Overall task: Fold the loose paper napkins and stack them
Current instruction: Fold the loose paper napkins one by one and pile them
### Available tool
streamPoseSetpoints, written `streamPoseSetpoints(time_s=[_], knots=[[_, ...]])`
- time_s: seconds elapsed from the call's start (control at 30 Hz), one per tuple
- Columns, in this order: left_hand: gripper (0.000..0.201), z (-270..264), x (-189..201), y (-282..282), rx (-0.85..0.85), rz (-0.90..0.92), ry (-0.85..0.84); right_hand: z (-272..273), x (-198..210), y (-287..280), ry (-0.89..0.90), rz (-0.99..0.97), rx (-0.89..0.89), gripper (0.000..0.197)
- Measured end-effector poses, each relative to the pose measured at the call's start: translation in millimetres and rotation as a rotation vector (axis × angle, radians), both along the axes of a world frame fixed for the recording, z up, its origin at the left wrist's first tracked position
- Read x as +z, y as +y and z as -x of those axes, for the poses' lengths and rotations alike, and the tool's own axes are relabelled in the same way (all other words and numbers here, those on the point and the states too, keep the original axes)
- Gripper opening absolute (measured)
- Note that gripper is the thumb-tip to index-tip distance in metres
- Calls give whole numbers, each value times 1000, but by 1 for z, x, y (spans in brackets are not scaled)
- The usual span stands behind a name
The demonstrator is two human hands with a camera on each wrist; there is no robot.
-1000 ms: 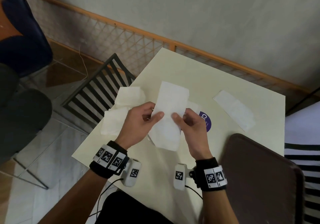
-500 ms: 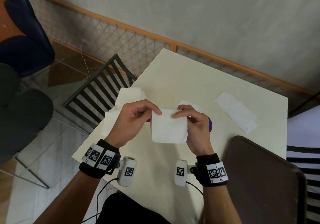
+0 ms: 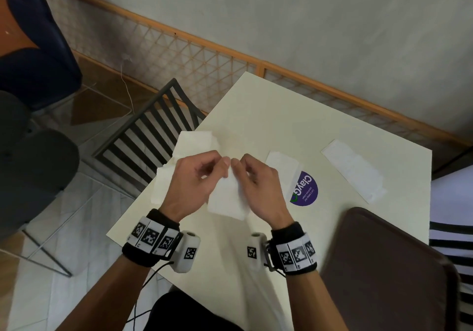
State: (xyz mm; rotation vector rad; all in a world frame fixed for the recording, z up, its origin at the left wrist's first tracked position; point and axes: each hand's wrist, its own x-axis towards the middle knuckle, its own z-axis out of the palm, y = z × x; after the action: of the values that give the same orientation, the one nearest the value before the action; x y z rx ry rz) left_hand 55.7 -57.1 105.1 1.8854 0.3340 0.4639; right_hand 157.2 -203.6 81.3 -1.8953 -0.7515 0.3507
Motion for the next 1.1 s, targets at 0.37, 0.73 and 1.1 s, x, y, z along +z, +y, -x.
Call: streamPoseSetpoints(time_s=[0.37,0.73,1.1], knots=[[40,-38,-39,109,238,-47,340,-25,-41,95,224,-137,-134,29],[63,-94,-110,149,57,-550,831,-71,-93,145,211,347,-43,26],[21,-76,-66,20,-90,-370,169,-191,-93,-80,-94,732,-569,45]])
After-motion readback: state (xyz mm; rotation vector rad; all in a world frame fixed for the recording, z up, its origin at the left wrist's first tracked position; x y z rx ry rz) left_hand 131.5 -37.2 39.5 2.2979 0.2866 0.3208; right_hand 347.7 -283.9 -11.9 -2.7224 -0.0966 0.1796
